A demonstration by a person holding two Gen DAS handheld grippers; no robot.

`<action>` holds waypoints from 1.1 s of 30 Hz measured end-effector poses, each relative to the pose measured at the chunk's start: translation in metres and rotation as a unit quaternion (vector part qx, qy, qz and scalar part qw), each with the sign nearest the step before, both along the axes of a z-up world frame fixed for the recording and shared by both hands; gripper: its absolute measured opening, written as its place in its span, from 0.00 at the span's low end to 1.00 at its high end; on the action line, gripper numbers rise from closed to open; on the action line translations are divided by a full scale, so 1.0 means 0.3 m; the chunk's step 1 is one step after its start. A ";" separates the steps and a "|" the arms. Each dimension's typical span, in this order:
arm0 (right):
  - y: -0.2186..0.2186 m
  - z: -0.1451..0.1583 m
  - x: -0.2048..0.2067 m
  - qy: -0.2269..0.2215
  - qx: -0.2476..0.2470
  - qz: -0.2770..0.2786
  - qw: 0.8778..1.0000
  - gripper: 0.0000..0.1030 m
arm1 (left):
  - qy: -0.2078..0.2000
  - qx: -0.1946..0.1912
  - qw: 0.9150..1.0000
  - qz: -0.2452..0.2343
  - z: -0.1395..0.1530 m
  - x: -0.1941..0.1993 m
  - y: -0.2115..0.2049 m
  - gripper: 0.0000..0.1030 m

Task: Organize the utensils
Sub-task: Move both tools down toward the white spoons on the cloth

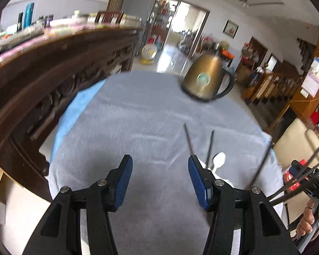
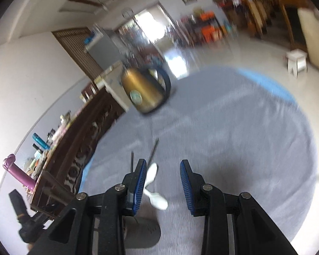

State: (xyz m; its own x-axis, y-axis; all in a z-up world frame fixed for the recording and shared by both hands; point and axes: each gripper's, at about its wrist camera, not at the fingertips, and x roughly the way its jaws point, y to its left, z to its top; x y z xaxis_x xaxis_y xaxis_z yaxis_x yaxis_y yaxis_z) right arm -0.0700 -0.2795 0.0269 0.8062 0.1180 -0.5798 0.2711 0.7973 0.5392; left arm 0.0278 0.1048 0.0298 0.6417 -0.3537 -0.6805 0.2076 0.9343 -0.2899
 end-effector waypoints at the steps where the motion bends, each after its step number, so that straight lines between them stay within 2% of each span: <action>1: -0.008 -0.033 0.020 0.015 0.013 0.010 1.000 0.34 | 0.009 0.002 1.000 -0.001 -0.022 0.011 -0.003 0.54; 5: 0.001 -0.204 0.114 0.099 0.059 0.077 0.990 0.34 | 0.034 0.012 0.999 -0.008 -0.089 0.040 -0.026 0.54; 8: 0.016 -0.304 0.161 0.137 0.101 0.118 0.978 0.34 | 0.044 0.017 0.999 -0.017 -0.134 0.055 -0.043 0.54; 16: 0.050 -0.442 0.229 0.183 0.166 0.161 0.955 0.34 | 0.056 0.020 0.998 -0.031 -0.166 0.093 -0.082 0.54; 18: 0.062 -0.467 0.252 0.195 0.182 0.163 0.950 0.22 | 0.060 0.019 0.998 -0.031 -0.170 0.103 -0.088 0.54; 19: 0.060 -0.481 0.260 0.198 0.190 0.163 0.948 0.20 | 0.062 0.018 0.997 -0.032 -0.173 0.107 -0.089 0.54; 24: 0.064 -0.513 0.313 0.204 0.218 0.180 0.937 0.17 | 0.070 0.013 0.997 -0.035 -0.192 0.130 -0.097 0.54; 27: 0.058 -0.514 0.368 0.197 0.222 0.170 0.940 0.16 | 0.074 0.016 0.996 -0.039 -0.207 0.145 -0.112 0.54; 31: 0.007 -0.498 0.437 0.153 0.211 0.123 0.958 0.15 | 0.073 0.028 0.995 -0.054 -0.225 0.177 -0.151 0.54; 33: -0.028 -0.491 0.458 0.126 0.206 0.093 0.966 0.19 | 0.069 0.034 0.995 -0.065 -0.233 0.198 -0.175 0.54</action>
